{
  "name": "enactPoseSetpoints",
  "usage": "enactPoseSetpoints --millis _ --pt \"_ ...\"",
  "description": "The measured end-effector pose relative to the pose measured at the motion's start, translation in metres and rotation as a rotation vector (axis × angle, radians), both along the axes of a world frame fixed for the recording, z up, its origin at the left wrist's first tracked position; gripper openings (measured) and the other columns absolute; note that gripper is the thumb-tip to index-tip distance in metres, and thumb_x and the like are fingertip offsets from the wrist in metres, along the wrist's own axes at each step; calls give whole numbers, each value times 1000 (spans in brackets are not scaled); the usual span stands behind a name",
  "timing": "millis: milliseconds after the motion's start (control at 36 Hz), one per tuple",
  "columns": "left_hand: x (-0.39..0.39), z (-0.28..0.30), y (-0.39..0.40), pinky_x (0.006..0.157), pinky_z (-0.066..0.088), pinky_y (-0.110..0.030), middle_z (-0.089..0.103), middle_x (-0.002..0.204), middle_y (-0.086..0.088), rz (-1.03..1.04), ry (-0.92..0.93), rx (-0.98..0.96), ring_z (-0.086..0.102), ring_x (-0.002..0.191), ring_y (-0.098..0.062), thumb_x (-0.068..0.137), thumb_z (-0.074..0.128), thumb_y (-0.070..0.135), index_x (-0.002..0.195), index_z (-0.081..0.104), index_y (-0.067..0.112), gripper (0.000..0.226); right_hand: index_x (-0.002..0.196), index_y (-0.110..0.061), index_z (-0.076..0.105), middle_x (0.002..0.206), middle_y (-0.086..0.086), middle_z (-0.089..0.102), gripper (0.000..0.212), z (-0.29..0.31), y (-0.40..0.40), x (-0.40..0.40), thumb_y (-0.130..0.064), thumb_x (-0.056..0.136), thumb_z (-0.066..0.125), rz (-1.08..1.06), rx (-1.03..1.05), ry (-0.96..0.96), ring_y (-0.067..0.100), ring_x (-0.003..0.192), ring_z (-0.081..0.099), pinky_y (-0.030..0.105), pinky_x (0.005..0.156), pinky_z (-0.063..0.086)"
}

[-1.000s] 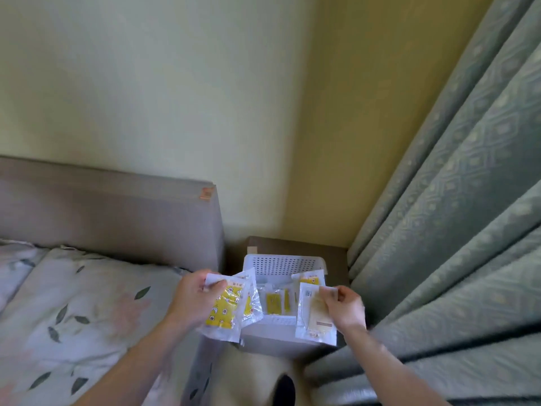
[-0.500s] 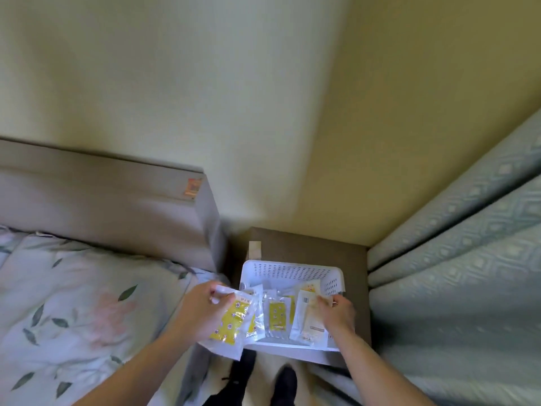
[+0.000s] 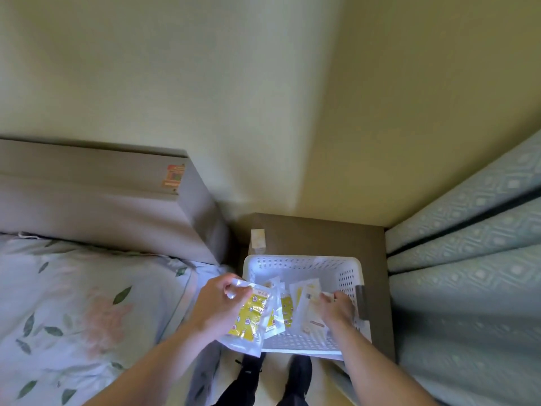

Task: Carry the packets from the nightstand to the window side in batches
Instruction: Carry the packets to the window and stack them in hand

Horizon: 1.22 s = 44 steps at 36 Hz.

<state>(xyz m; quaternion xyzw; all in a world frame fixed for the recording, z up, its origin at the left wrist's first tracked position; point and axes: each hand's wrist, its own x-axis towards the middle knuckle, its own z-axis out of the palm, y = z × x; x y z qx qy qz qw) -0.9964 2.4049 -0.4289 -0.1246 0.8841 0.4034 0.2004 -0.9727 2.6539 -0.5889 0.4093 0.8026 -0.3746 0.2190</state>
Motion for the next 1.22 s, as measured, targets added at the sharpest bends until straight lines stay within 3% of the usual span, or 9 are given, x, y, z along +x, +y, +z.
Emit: enactPoseSetpoints --millis 222,306,389,472,611,722,972,1111,1222 --pt "-8 -18 10 46 39 -15 44 64 6 -10 -28 9 50 42 -1 89 73 27 66 48 22 35 77 -15 65 84 6 70 24 -3 14 -2 -34 93 64 60 56 30 30 83 67 41 74 58" --pt "-9 -28 17 42 36 -16 46 65 6 -32 -70 26 49 43 -3 90 73 30 82 64 6 26 75 -18 59 78 1 65 23 18 11 6 -32 93 62 86 40 94 26 79 65 42 73 57" --pt "-14 -40 30 38 35 -19 46 67 6 -11 -133 76 45 41 -7 91 71 27 78 59 10 25 77 -17 59 77 -1 65 23 46 10 18 -32 94 62 86 44 168 23 76 63 40 70 54" --pt "-20 -54 41 43 39 -21 55 80 2 -22 -198 55 52 55 -13 92 67 30 85 53 24 17 76 -19 57 74 -3 64 21 66 12 28 -31 92 61 63 53 210 21 74 62 43 67 55" --pt "-28 -77 56 73 53 -30 61 97 2 -112 -195 -52 67 95 -24 98 57 30 113 60 16 20 76 -25 54 73 -6 61 22 87 15 33 -28 96 63 31 119 291 24 73 61 36 63 48" --pt "-30 -102 62 81 52 -32 67 112 -4 -154 -255 -121 65 106 -26 102 47 35 125 59 21 30 75 -24 56 73 -7 64 23 91 17 33 -29 97 63 -4 113 323 20 69 61 31 56 41" --pt "-20 -134 70 45 29 -21 46 70 9 -251 -240 -253 47 71 -17 98 44 11 82 46 23 20 83 -26 60 83 -9 69 20 72 21 39 -39 98 61 -33 68 294 13 73 68 43 61 60" --pt "-24 -132 67 50 45 -14 56 76 12 -290 -198 -307 50 63 -4 97 56 21 69 50 28 29 85 -28 61 87 -12 69 18 68 21 40 -39 98 60 -39 54 275 11 77 68 43 65 62" --pt "-22 -126 64 48 25 -23 40 72 4 -324 -207 -274 38 68 -18 84 43 -1 64 32 23 33 86 -25 61 88 -9 68 17 72 21 34 -36 99 61 -21 64 269 13 79 66 41 66 60"
